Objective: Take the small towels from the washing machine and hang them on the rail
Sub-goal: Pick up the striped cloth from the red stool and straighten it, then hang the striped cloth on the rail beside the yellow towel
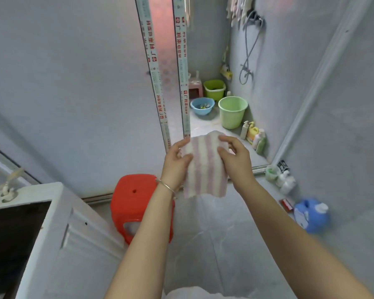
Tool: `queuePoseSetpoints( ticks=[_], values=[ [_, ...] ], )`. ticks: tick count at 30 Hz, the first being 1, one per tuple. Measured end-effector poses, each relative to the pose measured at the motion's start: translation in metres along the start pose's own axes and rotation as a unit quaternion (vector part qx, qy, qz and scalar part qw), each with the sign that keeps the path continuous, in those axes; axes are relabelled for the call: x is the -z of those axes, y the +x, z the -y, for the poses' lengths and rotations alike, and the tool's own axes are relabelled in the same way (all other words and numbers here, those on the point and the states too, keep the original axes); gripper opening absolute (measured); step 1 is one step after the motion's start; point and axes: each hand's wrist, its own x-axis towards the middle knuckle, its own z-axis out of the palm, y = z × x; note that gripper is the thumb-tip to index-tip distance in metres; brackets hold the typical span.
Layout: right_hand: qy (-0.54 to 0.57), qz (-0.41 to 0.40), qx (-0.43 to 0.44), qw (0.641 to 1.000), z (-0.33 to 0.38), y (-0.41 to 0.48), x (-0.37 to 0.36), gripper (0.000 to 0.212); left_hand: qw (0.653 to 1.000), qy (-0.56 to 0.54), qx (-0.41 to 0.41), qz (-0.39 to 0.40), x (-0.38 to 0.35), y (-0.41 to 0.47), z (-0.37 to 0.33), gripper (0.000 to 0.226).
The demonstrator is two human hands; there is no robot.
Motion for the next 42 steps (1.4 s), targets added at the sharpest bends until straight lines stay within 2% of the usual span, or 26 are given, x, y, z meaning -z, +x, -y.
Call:
queuePoseSetpoints(
  ticks=[10,20,25,31,37,42],
  values=[
    [0.003,-0.157,-0.018,0.987,-0.008,0.001,0.143,0.022,0.989,-0.012,0.033,0.146,-0.144,-0.009,-0.009,0.04],
    [-0.006,-0.292,-0.025,0.956,-0.015,0.013,0.246,0.027,0.958,-0.008,0.015,0.286,-0.266,0.009,-0.011,0.037],
    [-0.023,-0.374,-0.029,0.927,-0.011,0.033,0.303,0.021,0.926,-0.023,0.015,0.377,-0.343,0.031,-0.019,0.037],
    [-0.048,-0.469,-0.01,0.882,0.003,0.066,0.365,0.022,0.891,-0.027,-0.036,0.452,-0.435,0.056,-0.046,0.042],
    [-0.075,-0.553,0.007,0.83,0.014,0.083,0.413,0.024,0.83,-0.049,-0.079,0.55,-0.511,0.07,-0.065,0.04],
    [-0.09,-0.599,0.012,0.795,0.028,0.075,0.442,0.024,0.787,-0.074,-0.084,0.606,-0.554,0.056,-0.082,0.042]
  ],
)
